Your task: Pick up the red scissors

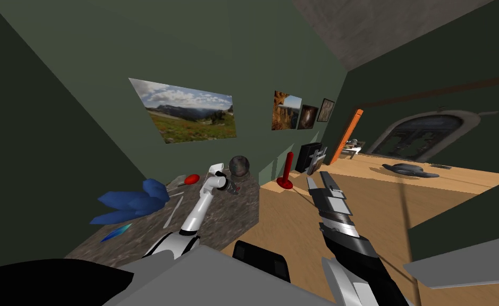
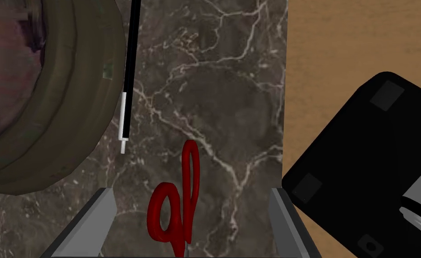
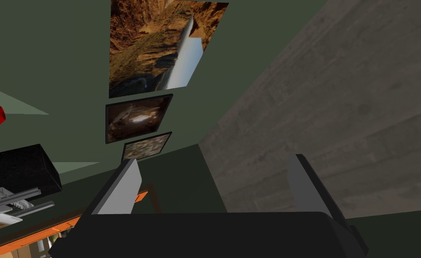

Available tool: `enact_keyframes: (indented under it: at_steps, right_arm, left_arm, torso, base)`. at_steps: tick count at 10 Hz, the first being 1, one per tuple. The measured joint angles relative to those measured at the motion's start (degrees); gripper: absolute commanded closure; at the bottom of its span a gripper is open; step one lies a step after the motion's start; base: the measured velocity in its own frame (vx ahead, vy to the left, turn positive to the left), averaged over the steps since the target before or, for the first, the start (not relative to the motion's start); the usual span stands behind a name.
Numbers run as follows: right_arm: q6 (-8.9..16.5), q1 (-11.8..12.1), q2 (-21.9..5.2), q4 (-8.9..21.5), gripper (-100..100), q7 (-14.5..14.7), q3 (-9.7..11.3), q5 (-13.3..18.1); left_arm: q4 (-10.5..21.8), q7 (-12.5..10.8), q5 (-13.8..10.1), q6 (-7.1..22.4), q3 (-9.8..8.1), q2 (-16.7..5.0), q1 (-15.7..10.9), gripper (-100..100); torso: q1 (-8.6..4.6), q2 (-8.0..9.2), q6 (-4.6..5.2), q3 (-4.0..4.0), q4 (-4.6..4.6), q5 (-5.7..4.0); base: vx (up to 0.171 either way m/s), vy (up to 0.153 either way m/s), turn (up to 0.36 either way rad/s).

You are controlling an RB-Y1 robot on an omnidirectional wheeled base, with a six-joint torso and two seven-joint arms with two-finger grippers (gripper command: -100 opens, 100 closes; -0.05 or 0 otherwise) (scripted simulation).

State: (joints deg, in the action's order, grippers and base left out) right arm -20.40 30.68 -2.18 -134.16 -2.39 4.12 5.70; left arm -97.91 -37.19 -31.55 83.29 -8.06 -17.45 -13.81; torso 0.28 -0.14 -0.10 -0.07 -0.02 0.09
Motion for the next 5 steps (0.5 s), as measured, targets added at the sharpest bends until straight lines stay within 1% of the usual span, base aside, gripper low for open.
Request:
enact_keyframes:
  at_steps: [3,5]
  right_arm:
    - [0.0,0.0,0.0,0.0,0,0.0,0.0,0.0]
    - [0.0,0.0,0.0,0.0,0,0.0,0.0,0.0]
  left_arm:
    - [1.7,-1.7,-0.6,4.5,-0.57,-0.4,-1.6,-100]
    - [2.3,-2.7,-0.9,7.4,-0.88,-0.7,-2.3,-100]
  torso:
    - [-0.05,0.0,0.01,-0.01,0.0,-0.02]
    - [-0.06,-0.04,0.01,-0.03,-0.01,-0.02]
  base:
    - [-0.011,0.051,-0.051]
    - [-0.004,0.049,-0.052]
